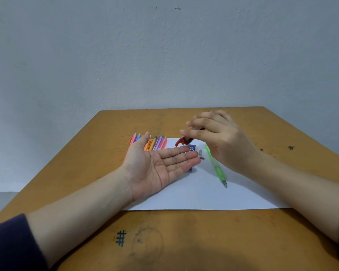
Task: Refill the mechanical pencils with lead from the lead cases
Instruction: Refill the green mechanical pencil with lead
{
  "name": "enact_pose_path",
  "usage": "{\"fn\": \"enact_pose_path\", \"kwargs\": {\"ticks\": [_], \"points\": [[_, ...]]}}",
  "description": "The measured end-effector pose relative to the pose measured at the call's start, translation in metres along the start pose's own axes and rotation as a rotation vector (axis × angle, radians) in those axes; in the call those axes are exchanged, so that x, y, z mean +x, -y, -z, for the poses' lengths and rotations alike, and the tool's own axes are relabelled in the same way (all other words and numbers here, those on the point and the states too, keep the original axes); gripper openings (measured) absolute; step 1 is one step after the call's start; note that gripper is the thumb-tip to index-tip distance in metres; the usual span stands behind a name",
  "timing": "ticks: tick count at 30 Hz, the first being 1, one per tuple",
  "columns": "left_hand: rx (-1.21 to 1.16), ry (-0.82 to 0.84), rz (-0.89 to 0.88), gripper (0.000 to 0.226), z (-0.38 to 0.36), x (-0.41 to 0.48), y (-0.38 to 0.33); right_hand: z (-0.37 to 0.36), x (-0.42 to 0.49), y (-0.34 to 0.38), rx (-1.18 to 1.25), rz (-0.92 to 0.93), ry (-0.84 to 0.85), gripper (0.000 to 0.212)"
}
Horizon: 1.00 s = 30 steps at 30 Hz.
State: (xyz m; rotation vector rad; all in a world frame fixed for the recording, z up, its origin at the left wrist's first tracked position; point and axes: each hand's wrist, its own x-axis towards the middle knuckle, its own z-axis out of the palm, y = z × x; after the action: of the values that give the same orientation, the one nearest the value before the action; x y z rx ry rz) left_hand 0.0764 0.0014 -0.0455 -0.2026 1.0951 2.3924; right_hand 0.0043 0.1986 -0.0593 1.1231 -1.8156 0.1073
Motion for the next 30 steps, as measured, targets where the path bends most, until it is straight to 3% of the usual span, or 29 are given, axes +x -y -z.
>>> {"fn": "enact_pose_path", "kwargs": {"ticks": [2,7,9,13,20,22,27,30], "points": [[0.009,0.009,0.004,0.089,0.0009,0.0004,0.0002,-0.0001,0.0009,0.0012,0.017,-0.016,-0.009,0.042],[0.006,0.019,0.004,0.087,0.0013,0.0007,0.0008,0.0018,0.0054,0.0050,0.091,-0.073,-0.041,0.073],[0.004,0.019,0.003,0.086,0.0010,0.0008,0.0006,0.0015,0.0047,0.0048,0.065,-0.061,-0.044,0.070],[0.002,0.020,0.005,0.087,0.0020,0.0017,0.0000,0.0010,0.0019,0.0024,-0.001,-0.004,-0.013,0.040],[0.018,0.009,0.012,0.087,0.0037,0.0031,0.0003,0.0005,0.0049,0.0050,0.065,-0.077,-0.036,0.080],[0.018,0.000,0.012,0.088,0.0039,0.0037,0.0000,-0.0010,0.0042,0.0046,0.045,-0.075,-0.038,0.077],[0.016,-0.001,0.019,0.091,0.0049,0.0051,0.0000,-0.0024,0.0007,0.0014,-0.010,-0.015,0.009,0.045],[0.019,-0.003,0.020,0.091,0.0053,0.0054,0.0000,-0.0012,0.0030,0.0039,0.017,-0.029,-0.012,0.055]]}}
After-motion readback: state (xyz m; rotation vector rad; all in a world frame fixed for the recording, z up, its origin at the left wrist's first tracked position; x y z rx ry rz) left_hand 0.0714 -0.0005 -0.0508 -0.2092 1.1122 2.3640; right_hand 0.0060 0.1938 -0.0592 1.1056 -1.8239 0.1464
